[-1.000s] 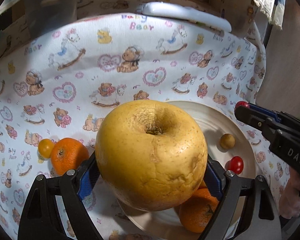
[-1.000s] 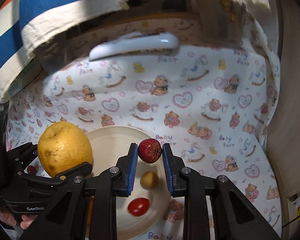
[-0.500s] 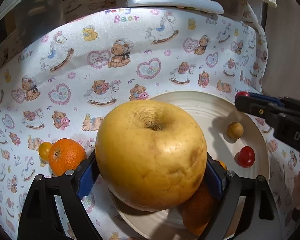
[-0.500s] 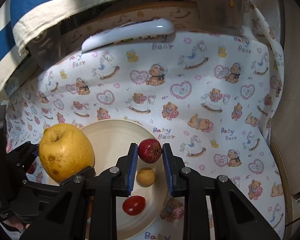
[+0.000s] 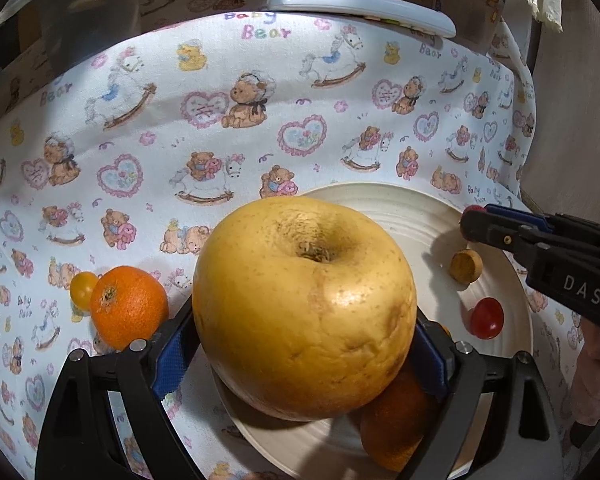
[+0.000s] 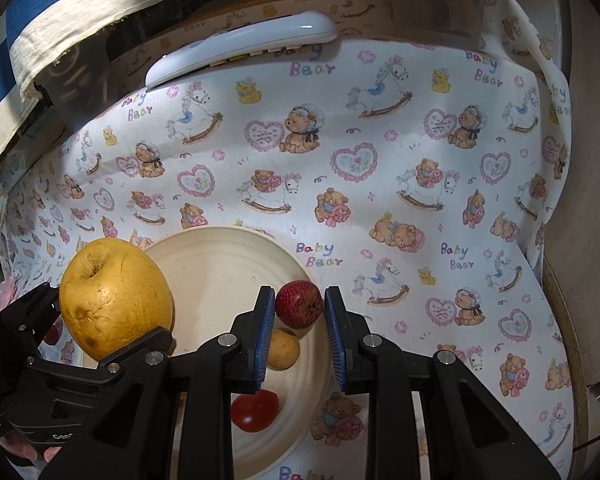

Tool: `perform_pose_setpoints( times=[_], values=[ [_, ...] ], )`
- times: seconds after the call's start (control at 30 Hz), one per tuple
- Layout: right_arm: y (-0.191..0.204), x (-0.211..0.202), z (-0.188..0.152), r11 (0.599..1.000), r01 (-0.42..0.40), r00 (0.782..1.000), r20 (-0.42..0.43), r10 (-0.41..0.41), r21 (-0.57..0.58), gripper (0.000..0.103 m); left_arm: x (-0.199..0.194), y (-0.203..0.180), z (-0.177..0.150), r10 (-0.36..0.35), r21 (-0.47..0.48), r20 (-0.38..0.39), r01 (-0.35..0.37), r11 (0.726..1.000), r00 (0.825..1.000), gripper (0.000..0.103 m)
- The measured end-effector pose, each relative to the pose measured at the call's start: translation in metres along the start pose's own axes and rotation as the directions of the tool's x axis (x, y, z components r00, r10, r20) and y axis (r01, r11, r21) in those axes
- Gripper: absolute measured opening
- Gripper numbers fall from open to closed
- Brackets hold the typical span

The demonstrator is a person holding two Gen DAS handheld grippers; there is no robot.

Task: Organize fruits
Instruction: 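Carry the pomelo and red fruit over the white plate with both tools, then open both tools to drop the pomelo and red fruit onto the plate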

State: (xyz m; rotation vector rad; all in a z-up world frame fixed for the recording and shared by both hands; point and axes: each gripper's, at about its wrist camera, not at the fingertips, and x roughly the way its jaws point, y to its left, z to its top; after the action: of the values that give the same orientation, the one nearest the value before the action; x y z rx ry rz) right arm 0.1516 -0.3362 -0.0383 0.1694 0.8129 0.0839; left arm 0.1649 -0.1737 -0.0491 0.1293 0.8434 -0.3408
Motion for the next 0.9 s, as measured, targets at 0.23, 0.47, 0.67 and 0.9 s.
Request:
perform_pose_setpoints(
  times=[0.23, 0.47, 0.67, 0.9],
  values=[
    [0.004, -0.020, 0.004, 1.000, -0.004, 0.998, 0.057, 0.004, 0.011, 0.046, -0.008, 0.001, -0.002, 0.001, -0.005, 0.050, 0.000, 1.000, 0.999, 0.090],
    [0.005, -0.060, 0.011, 0.999, -0.020, 0.982, 0.190, 0.015, 0.026, 0.048, -0.066, 0.002, 0.014, -0.008, 0.003, 0.246, 0.008, 1.000, 0.969, 0.091],
    [0.011, -0.098, 0.011, 0.999, -0.033, 0.950, 0.313, 0.026, 0.017, 0.055, -0.121, 0.011, 0.016, 0.043, 0.003, 0.391, -0.048, 0.999, 0.920, 0.091],
    [0.026, -0.129, 0.007, 1.000, -0.031, 0.918, 0.396, 0.030, -0.006, 0.055, -0.177, 0.038, -0.003, 0.109, -0.042, 0.521, -0.102, 0.994, 0.847, 0.099]
  ],
)
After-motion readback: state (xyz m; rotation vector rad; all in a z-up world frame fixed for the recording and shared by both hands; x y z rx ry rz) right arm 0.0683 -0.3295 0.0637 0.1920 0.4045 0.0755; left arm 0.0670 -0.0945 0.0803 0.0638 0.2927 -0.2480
